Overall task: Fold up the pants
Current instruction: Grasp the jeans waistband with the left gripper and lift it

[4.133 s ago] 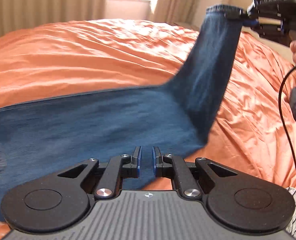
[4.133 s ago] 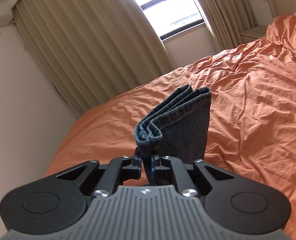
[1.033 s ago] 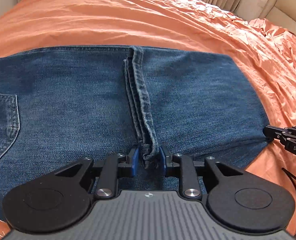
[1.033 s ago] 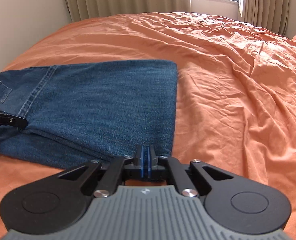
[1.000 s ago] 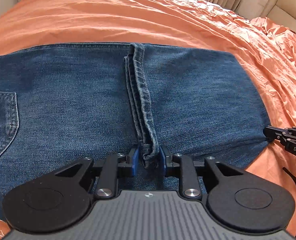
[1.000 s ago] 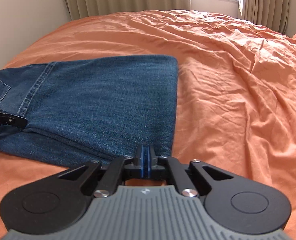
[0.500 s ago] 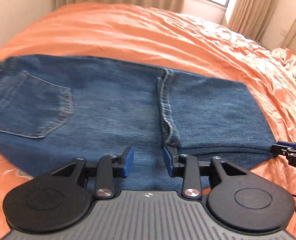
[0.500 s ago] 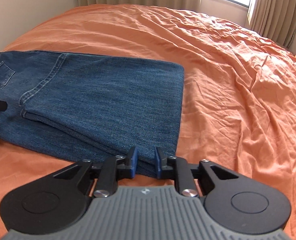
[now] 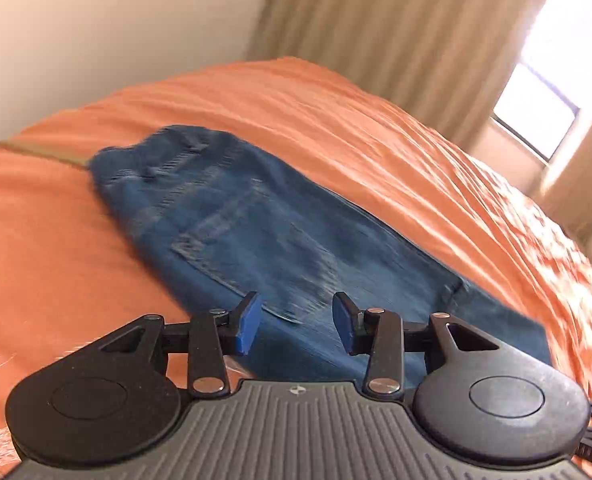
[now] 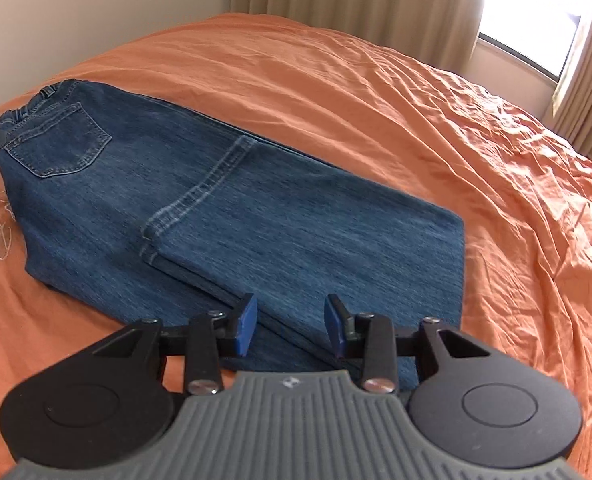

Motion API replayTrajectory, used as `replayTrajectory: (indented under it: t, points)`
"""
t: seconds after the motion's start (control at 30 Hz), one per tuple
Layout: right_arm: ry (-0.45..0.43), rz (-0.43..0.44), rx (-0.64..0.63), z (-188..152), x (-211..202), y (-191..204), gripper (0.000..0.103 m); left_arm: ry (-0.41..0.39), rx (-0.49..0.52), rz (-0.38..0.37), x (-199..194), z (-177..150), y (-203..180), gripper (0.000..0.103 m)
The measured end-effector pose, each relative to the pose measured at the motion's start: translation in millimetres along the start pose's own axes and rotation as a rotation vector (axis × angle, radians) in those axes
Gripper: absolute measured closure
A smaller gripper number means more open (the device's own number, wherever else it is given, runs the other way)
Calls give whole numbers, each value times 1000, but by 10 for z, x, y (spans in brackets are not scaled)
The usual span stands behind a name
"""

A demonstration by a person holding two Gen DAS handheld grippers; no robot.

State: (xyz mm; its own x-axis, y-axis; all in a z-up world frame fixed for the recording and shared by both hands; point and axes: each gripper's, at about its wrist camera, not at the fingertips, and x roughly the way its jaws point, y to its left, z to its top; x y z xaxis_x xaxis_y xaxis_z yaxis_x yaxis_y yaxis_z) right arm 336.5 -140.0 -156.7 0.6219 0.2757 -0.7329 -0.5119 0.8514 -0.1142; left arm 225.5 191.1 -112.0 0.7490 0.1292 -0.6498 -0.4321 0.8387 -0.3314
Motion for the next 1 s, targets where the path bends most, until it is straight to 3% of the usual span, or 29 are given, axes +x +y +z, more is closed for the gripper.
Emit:
replayTrajectory:
  t: [0.27,0.43,0.53,0.67,1.0]
  points:
    - [-1,6,-110,497,385,469,70,-84,-405,51,107,148,872,49]
    - [38,11,-159,748,753,645,79,-74,-653,34,332,134,1296,48]
    - [80,28,-172,842,978,697,82,-63,-708,23,485,124,1434,46]
    - [169,75,-167,869,1270,741,101,-44,-748,-39,711,118,1569,40]
    - [233,128,-121,886,1471,690,103,-58,-786,-143,1058,172,1784,40]
